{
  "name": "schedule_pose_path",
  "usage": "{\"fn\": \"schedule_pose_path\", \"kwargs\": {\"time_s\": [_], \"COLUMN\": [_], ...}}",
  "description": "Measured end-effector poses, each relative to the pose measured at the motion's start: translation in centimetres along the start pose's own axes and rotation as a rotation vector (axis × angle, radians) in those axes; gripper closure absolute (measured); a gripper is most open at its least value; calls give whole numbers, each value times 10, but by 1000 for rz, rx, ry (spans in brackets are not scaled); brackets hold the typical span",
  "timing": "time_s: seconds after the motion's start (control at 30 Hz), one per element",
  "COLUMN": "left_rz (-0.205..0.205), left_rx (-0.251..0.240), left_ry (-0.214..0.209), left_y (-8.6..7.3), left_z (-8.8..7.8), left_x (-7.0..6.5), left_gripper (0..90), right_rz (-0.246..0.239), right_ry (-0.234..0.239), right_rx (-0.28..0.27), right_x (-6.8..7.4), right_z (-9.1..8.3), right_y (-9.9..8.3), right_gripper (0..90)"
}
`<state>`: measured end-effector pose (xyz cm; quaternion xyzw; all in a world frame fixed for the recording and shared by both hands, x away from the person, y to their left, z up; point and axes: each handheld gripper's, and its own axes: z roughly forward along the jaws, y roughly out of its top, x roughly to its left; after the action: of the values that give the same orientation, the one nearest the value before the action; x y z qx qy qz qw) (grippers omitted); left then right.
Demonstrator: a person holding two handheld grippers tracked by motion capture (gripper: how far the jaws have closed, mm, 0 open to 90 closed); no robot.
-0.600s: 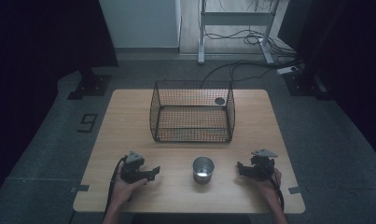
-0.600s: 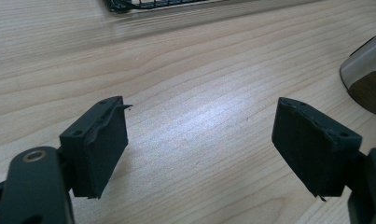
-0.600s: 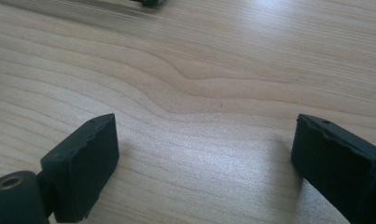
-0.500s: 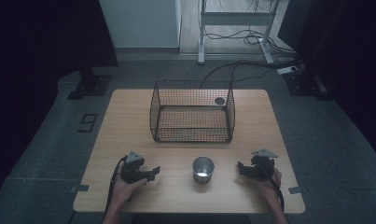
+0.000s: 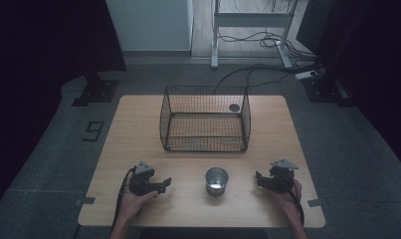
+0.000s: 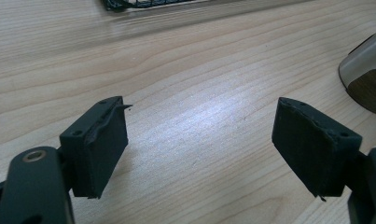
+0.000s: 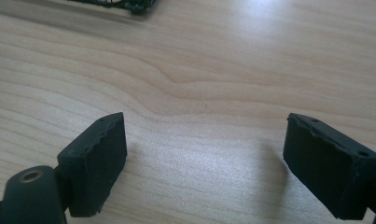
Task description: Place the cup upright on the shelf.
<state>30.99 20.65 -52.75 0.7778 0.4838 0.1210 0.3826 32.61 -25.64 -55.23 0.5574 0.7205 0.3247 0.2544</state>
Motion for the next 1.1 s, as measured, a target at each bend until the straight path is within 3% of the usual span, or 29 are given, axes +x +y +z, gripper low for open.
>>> {"fn": "schedule_pose_path", "kwargs": {"time_s": [0.3,0.6,0.73,1.1], "left_rz": [4,12,-2,25], "left_rx": [-7,0,-5,-11], "left_ry": [-13,-9,-14,-35], "left_y": [2,2,3,5], "left_z": [-1,2,2,3], "left_x": [-3,-6,-7,-17], "left_gripper": [183,183,186,184], "right_rz": [16,54,41,-22], "right_ry": [23,82,95,157], "right_rx": [-58,-123,-144,-196], "right_x": [3,5,10,38], "right_z": [-13,-29,-38,-59], "right_y": [6,17,23,38], "right_gripper": [142,161,164,160]}}
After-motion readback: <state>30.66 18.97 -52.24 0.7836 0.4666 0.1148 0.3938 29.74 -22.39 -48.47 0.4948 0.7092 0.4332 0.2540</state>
